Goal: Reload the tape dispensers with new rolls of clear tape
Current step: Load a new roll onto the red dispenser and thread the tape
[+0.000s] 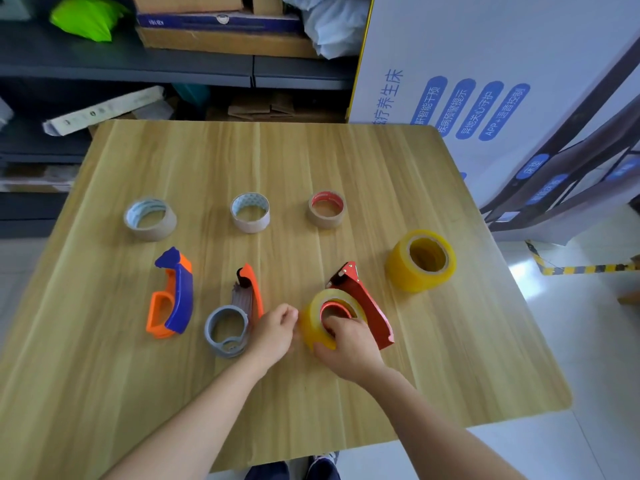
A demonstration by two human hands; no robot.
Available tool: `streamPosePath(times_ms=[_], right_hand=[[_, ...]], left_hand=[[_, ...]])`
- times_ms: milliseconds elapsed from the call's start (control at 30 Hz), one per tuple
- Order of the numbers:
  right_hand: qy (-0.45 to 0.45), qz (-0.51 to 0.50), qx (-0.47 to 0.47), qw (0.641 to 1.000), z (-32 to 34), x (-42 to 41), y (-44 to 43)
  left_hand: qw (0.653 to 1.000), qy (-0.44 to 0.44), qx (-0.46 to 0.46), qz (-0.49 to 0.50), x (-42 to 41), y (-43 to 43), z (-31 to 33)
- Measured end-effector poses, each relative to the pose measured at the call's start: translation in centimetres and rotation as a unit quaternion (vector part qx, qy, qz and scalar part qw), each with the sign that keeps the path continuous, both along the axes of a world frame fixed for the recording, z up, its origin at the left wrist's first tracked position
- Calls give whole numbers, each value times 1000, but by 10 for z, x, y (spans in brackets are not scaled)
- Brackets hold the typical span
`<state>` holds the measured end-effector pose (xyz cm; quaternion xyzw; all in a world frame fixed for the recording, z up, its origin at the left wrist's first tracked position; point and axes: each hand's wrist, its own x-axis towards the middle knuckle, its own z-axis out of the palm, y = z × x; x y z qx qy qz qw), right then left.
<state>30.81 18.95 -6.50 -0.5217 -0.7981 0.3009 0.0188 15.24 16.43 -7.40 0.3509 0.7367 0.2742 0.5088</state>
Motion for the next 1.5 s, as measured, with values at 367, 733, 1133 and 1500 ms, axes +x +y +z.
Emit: streamPosePath(times_ms=[367, 733, 1133, 1500], right_hand=[[378, -199, -305, 851, 73, -11, 11], [442, -141, -240, 853, 121, -30, 12], [430, -50, -165, 886, 146, -41, 16], [431, -27, -145, 890, 151, -53, 7]], left_hand=[[963, -225, 77, 127, 4, 24, 76], [953, 49, 296, 35, -10, 20, 132], [802, 365, 452, -137, -33, 24, 171], [897, 246, 359, 82, -38, 36, 187]])
